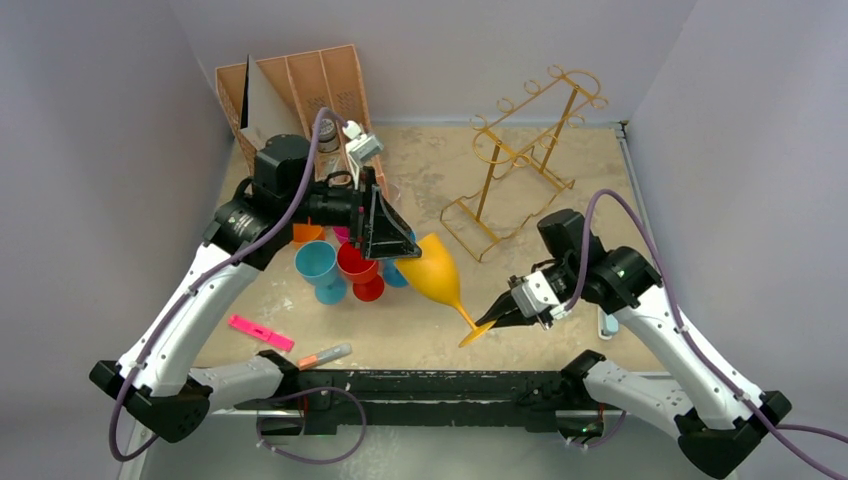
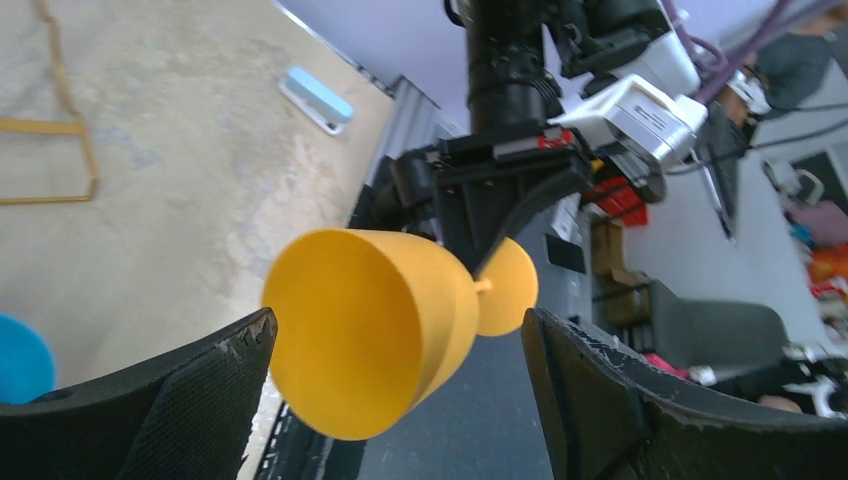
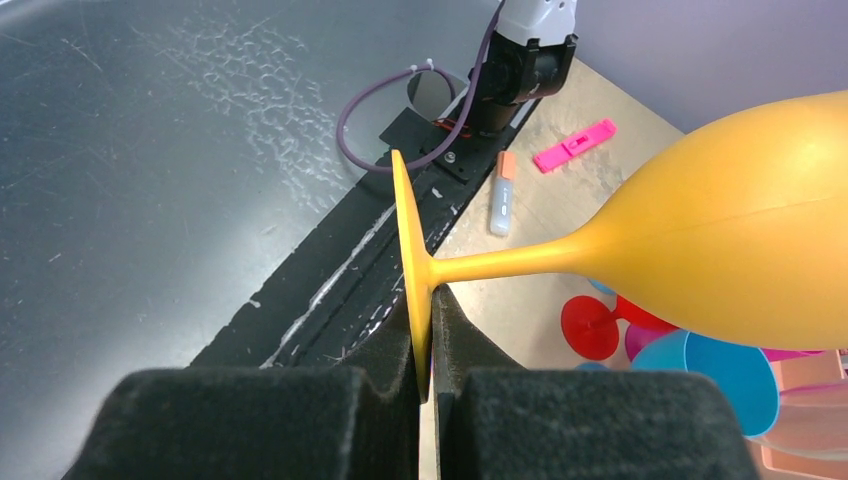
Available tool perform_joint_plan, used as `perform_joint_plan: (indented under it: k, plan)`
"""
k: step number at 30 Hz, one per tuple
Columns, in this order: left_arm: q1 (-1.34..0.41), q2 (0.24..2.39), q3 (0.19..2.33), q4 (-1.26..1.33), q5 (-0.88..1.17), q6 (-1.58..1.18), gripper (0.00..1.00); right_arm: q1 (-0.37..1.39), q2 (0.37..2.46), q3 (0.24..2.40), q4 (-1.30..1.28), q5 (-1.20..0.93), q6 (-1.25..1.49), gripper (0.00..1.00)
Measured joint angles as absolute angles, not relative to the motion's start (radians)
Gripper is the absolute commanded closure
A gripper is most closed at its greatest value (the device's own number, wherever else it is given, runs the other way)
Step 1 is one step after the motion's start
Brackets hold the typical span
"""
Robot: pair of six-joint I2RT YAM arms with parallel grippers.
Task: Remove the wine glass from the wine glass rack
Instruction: Place the wine glass at the center of the board.
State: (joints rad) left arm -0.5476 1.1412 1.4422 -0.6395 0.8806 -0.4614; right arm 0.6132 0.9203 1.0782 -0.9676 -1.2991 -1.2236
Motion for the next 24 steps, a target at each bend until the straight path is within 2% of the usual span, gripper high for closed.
perform_joint_plan:
  k: [5,8,12,19,24]
  plan:
    - [-0.548,1.155,1.393,-0.552,1.009,-0.499,0.19,0.613,0.934,1.079,-0.945,-1.299,-1.212,1.0]
    - [-0.548,1.161,1.391,-0.525,1.059,-0.511,0.31,0.613,0.943,1.079,-0.933,-1.298,-1.208,1.0]
    - [-0.548,1.161,1.39,-0.503,1.105,-0.514,0.43,0.613,0.952,1.079,-0.917,-1.296,-1.197,1.0]
    - [-0.551,1.161,1.374,-0.487,1.134,-0.514,0.57,0.613,0.958,1.079,-0.865,-1.287,-1.168,1.0]
    - [-0.561,1.16,1.368,-0.484,1.134,-0.513,0.81,0.615,0.948,1.067,-0.795,-1.269,-1.118,1.0]
